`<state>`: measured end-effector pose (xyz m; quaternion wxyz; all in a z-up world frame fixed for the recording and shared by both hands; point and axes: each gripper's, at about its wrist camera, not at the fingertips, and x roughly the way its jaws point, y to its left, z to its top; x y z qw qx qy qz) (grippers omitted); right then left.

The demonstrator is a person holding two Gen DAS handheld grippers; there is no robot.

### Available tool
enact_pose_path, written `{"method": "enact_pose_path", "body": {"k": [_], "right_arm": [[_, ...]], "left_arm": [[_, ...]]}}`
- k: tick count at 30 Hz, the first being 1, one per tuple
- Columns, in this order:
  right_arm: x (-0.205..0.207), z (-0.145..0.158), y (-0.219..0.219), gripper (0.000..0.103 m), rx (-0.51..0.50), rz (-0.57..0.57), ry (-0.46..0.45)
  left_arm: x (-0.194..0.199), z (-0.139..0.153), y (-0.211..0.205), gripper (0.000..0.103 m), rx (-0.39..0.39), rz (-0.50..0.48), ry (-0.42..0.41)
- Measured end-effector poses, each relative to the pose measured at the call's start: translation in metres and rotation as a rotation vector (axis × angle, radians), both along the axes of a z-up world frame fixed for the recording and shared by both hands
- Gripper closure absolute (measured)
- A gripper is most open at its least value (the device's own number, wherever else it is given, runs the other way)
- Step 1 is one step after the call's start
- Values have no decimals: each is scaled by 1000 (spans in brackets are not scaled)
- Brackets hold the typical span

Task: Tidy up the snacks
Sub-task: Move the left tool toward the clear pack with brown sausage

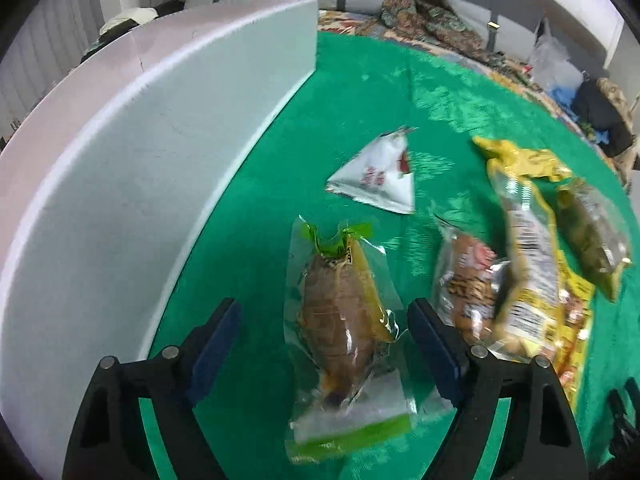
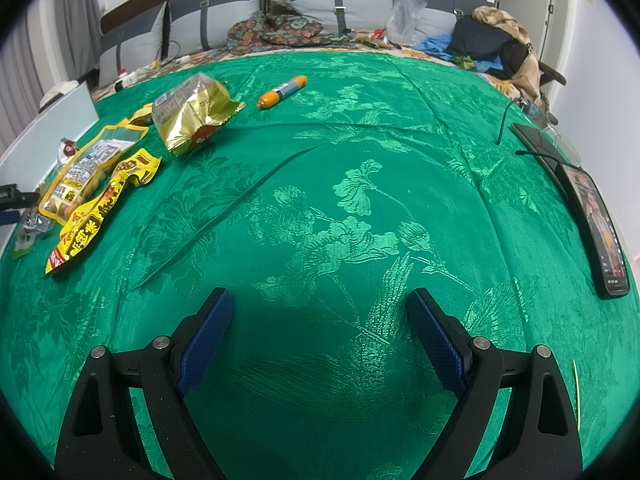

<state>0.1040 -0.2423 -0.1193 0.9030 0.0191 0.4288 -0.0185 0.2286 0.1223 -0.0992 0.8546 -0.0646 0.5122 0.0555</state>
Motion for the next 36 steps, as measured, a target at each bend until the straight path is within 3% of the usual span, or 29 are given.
{"method": "enact_pose_path", "body": {"k": [5,7,8,16,20,26,29,36], "right_arm": [[0,0,0,11,0,1,0],[0,0,0,11,0,1,0],[0,0,0,11,0,1,0],[0,0,0,11,0,1,0],[0,0,0,11,1,1,-1],[0,0,0,11,1,0,-1],[0,-1,0,11,2,0,-1],[0,-1,0,11,2,0,-1]], "left_arm": [[6,-6,-1,16,27,-17,-4],[1,-5,-5,26,46,-68,-15],[-2,-2,-7,38,54,-91,-26],[-51,0,-12,41,36,-202,-1],[-71,0,-20,37,43,-253,-9],[-71,-9,-9,0,51,-188,-51],[-74,-12,-5,0,53,-171,-108],[-81,-13,-1,0,56,-158,-129]]}}
